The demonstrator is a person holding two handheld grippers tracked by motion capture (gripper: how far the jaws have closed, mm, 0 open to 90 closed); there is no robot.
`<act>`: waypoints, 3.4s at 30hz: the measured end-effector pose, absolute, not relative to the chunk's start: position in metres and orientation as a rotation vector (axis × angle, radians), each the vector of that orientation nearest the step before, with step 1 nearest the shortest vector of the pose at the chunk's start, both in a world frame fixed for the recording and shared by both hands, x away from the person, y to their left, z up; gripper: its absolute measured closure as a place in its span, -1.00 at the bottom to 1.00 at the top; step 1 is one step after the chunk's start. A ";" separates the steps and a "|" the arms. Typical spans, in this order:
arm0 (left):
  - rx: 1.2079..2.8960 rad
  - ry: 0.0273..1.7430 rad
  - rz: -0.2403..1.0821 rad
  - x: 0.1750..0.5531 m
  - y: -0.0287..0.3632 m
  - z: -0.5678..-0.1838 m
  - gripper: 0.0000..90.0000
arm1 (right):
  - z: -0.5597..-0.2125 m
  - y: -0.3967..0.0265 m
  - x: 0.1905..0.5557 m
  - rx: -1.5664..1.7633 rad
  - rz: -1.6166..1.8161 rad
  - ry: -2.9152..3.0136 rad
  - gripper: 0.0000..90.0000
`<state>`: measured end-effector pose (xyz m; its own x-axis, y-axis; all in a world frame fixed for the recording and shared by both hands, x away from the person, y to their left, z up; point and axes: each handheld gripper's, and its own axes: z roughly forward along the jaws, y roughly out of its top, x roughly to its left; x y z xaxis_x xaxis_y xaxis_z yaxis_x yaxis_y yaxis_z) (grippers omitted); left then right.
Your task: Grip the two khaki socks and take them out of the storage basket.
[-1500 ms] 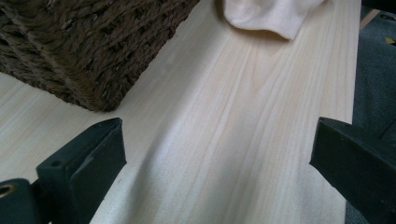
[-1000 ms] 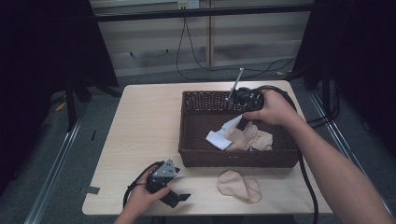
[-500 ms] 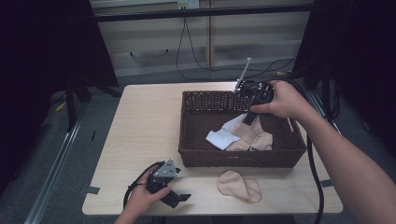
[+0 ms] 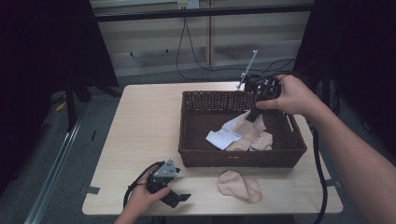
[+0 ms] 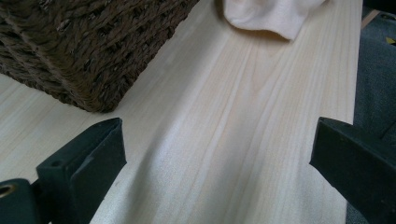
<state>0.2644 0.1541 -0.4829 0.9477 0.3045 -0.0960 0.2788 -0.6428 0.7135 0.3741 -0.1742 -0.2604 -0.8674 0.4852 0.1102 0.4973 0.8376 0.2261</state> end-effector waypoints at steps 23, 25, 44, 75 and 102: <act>2.319 0.408 0.050 0.264 0.154 -0.482 -0.94 | -0.230 -0.172 0.345 -0.700 -0.413 -2.998 0.91; 2.324 0.403 0.052 0.264 0.154 -0.482 -0.94 | -0.231 -0.170 0.341 -0.678 -0.413 -2.993 0.91; 2.317 0.406 0.048 0.264 0.151 -0.484 -0.94 | -0.262 -0.157 0.314 -0.511 -0.423 -2.956 0.90; 2.313 0.410 0.055 0.261 0.155 -0.483 -0.94 | -0.349 -0.121 0.303 -0.448 -0.396 -2.933 0.54; 2.310 0.422 0.060 0.261 0.156 -0.483 -0.94 | -0.372 -0.170 0.278 -0.608 -0.595 -2.965 -0.70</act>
<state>0.2614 0.1556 -0.4826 0.9439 0.3190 -0.0850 0.2824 -0.6468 0.7085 0.2780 -0.1703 -0.3722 -0.9208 0.3674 0.1309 0.3895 0.8480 0.3596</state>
